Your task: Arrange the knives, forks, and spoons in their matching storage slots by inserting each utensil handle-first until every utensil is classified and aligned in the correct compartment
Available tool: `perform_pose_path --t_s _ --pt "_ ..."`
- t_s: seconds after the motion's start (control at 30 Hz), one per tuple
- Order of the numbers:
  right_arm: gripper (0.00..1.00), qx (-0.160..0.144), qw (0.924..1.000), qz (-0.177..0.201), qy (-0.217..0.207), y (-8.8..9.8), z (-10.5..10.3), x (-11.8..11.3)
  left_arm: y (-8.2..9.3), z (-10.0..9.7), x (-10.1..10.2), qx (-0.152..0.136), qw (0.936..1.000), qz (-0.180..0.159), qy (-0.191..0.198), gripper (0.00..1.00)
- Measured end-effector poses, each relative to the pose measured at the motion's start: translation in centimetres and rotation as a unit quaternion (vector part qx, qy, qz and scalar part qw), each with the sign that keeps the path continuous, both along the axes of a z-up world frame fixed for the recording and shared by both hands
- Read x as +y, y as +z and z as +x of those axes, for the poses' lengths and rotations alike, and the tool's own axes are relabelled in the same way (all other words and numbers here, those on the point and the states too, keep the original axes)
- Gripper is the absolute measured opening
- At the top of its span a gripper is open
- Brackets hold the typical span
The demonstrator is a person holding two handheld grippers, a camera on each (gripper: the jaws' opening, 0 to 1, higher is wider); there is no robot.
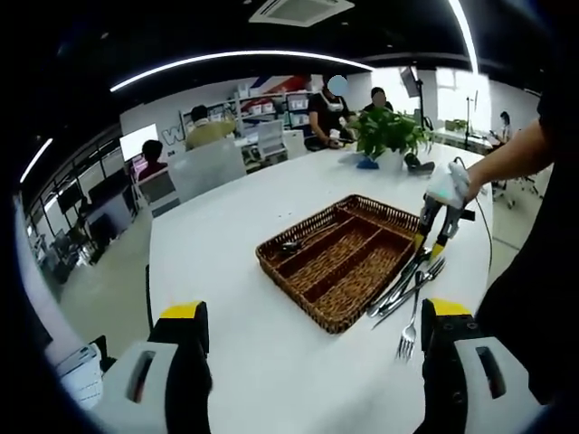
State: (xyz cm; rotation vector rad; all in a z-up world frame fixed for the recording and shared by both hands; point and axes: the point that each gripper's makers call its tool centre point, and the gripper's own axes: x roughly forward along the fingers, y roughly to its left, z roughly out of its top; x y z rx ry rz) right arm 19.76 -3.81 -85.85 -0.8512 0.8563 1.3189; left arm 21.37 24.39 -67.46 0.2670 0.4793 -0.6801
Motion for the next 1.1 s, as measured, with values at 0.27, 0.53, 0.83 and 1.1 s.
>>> perform_pose_path --t_s 0.27,0.53,0.83,1.1 --pt "0.13 0.0 0.9997 -0.017 0.017 -1.0 -0.2 0.1 -0.1 -0.1 0.3 0.0 1.0 0.0 0.002 0.99" --pt "0.1 0.008 0.9996 -0.023 0.017 -1.1 -0.3 -0.1 -0.2 0.2 1.1 -0.002 1.0 0.001 0.004 0.99" --pt "0.06 0.011 0.999 -0.033 0.029 -1.7 -0.6 0.2 0.2 0.2 1.0 -0.008 1.0 0.0 0.0 0.99" --pt "0.03 0.024 0.9989 -0.04 0.011 -1.8 -0.9 0.0 0.2 0.0 1.5 -0.011 0.9999 0.0 0.006 0.99"
